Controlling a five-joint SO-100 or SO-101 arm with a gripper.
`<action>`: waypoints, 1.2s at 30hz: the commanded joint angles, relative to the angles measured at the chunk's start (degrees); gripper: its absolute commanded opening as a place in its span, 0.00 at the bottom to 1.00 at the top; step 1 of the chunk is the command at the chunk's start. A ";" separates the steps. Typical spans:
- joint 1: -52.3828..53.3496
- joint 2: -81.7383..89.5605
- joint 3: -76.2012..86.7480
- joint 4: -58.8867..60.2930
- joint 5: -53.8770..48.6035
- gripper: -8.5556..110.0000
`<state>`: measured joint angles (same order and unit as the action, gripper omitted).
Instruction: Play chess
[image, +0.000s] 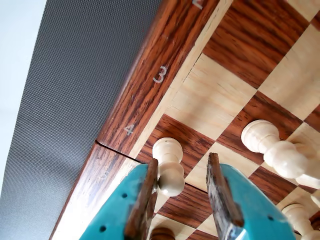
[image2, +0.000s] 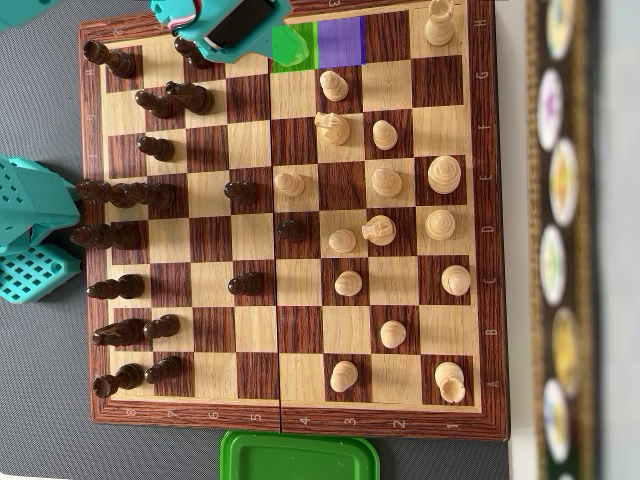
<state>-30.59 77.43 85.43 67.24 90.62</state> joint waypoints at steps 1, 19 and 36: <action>-0.18 0.79 -2.99 0.18 0.09 0.20; 0.00 11.69 -2.37 -0.18 0.09 0.20; 8.17 35.95 9.40 -0.35 0.09 0.08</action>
<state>-24.17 107.49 94.04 67.24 90.62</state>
